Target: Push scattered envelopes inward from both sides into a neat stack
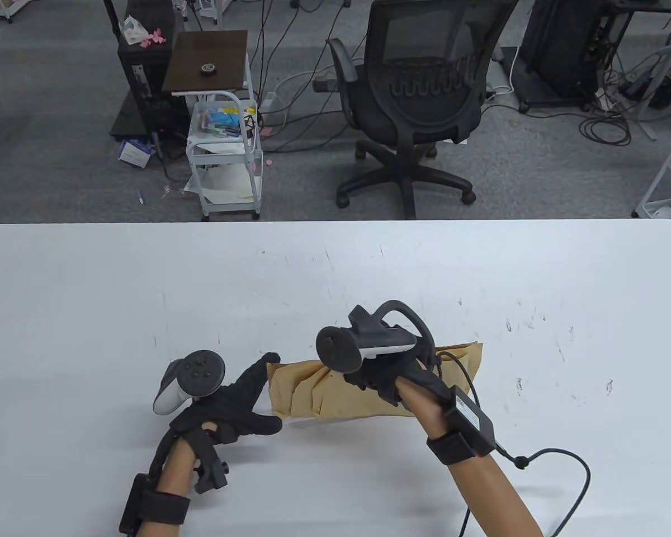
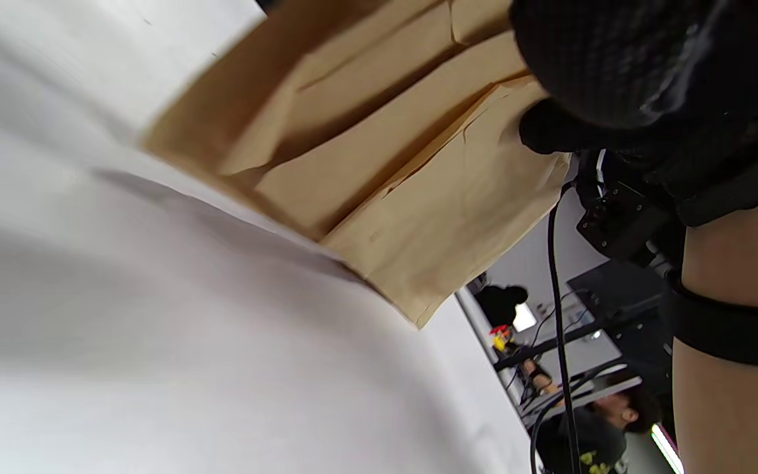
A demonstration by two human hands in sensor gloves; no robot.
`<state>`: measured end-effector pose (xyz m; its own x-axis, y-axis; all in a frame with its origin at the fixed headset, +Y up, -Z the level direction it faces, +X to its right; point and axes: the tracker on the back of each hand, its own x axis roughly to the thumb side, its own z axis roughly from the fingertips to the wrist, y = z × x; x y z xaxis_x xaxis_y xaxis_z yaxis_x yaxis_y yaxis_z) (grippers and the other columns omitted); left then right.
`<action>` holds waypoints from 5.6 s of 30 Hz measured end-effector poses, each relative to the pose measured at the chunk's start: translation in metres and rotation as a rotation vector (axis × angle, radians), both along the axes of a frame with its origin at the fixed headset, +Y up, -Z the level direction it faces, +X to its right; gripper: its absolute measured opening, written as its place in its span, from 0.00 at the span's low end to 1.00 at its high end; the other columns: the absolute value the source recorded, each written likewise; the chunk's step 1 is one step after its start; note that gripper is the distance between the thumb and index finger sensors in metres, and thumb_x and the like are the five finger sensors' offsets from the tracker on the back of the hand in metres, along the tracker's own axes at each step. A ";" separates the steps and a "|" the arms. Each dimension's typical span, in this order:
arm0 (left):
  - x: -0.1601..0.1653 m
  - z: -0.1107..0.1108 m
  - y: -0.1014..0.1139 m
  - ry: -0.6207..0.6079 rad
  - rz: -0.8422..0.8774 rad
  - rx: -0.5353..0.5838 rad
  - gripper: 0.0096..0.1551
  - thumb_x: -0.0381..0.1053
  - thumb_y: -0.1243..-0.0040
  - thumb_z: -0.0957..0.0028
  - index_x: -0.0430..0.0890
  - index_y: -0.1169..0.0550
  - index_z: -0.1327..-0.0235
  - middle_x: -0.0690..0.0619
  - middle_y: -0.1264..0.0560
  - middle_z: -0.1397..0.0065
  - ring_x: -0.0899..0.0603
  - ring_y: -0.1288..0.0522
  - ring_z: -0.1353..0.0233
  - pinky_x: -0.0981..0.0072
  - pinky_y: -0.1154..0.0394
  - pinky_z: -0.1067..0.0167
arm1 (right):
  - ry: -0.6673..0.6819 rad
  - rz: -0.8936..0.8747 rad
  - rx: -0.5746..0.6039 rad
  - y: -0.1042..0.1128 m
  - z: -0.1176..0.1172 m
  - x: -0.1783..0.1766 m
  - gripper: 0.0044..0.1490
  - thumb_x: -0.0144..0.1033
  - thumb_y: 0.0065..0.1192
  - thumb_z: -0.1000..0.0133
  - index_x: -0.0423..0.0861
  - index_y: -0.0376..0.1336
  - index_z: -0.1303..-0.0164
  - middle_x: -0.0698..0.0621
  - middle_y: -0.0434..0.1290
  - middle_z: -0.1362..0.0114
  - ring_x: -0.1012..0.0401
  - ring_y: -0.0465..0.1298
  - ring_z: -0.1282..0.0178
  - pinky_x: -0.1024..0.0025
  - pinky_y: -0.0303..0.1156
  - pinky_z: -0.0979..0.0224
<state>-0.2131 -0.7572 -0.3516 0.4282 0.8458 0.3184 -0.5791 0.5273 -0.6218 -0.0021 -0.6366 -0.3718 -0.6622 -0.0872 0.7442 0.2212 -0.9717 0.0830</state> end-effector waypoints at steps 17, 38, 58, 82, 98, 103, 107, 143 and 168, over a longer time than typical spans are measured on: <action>0.022 0.007 0.000 0.391 0.106 0.240 0.37 0.58 0.30 0.56 0.57 0.30 0.32 0.55 0.20 0.34 0.42 0.21 0.30 0.40 0.28 0.30 | 0.060 -0.098 0.329 -0.003 0.028 -0.010 0.31 0.41 0.71 0.54 0.47 0.70 0.40 0.55 0.84 0.50 0.54 0.84 0.49 0.38 0.67 0.28; 0.036 0.021 0.002 0.324 0.182 0.319 0.24 0.50 0.32 0.52 0.62 0.23 0.42 0.57 0.16 0.41 0.43 0.18 0.34 0.37 0.29 0.30 | -0.035 -0.127 0.140 -0.004 0.036 0.077 0.28 0.36 0.70 0.52 0.48 0.70 0.40 0.53 0.82 0.46 0.52 0.82 0.47 0.35 0.66 0.28; 0.021 0.007 -0.002 -0.023 0.294 0.013 0.46 0.56 0.29 0.54 0.60 0.40 0.24 0.54 0.27 0.24 0.34 0.32 0.20 0.32 0.37 0.26 | 0.074 -0.187 0.265 0.016 0.043 0.053 0.28 0.31 0.69 0.52 0.46 0.70 0.39 0.51 0.82 0.45 0.50 0.82 0.46 0.31 0.62 0.27; 0.043 0.015 -0.003 0.073 0.218 0.150 0.69 0.61 0.32 0.54 0.51 0.69 0.27 0.41 0.71 0.18 0.30 0.61 0.17 0.35 0.51 0.22 | 0.065 -0.252 0.151 0.003 0.052 0.075 0.28 0.34 0.70 0.53 0.46 0.71 0.41 0.51 0.83 0.46 0.51 0.83 0.48 0.34 0.65 0.27; 0.049 0.026 0.002 0.129 0.284 0.244 0.24 0.46 0.33 0.50 0.59 0.23 0.39 0.50 0.18 0.33 0.39 0.19 0.33 0.41 0.25 0.34 | 0.094 -0.335 0.209 -0.001 0.054 0.079 0.28 0.33 0.71 0.53 0.46 0.71 0.40 0.51 0.83 0.46 0.51 0.83 0.48 0.33 0.65 0.28; 0.056 0.050 0.019 0.179 0.133 0.572 0.24 0.47 0.32 0.52 0.60 0.21 0.42 0.52 0.16 0.35 0.41 0.17 0.35 0.43 0.23 0.34 | 0.171 -0.261 0.481 -0.009 0.085 0.084 0.28 0.36 0.71 0.54 0.48 0.71 0.41 0.53 0.83 0.46 0.52 0.83 0.47 0.35 0.66 0.28; 0.063 0.053 0.018 0.206 0.193 0.591 0.22 0.46 0.32 0.53 0.61 0.20 0.44 0.52 0.15 0.37 0.42 0.16 0.36 0.42 0.23 0.34 | 0.181 -0.255 0.538 -0.007 0.093 0.086 0.28 0.36 0.72 0.55 0.48 0.71 0.43 0.53 0.83 0.47 0.53 0.83 0.48 0.35 0.66 0.28; 0.034 0.032 0.004 0.512 0.345 0.306 0.24 0.45 0.37 0.51 0.58 0.21 0.40 0.52 0.14 0.40 0.41 0.14 0.41 0.43 0.21 0.39 | -0.299 -0.608 -0.773 -0.109 0.038 0.236 0.87 0.61 0.66 0.56 0.24 0.15 0.30 0.22 0.21 0.21 0.20 0.31 0.26 0.20 0.35 0.31; 0.034 0.030 0.015 0.029 0.212 0.004 0.24 0.46 0.36 0.50 0.61 0.22 0.39 0.54 0.18 0.33 0.35 0.21 0.30 0.33 0.31 0.31 | -0.269 -0.881 -0.341 -0.097 0.053 0.200 0.46 0.42 0.71 0.52 0.43 0.55 0.25 0.44 0.71 0.25 0.39 0.72 0.29 0.28 0.59 0.29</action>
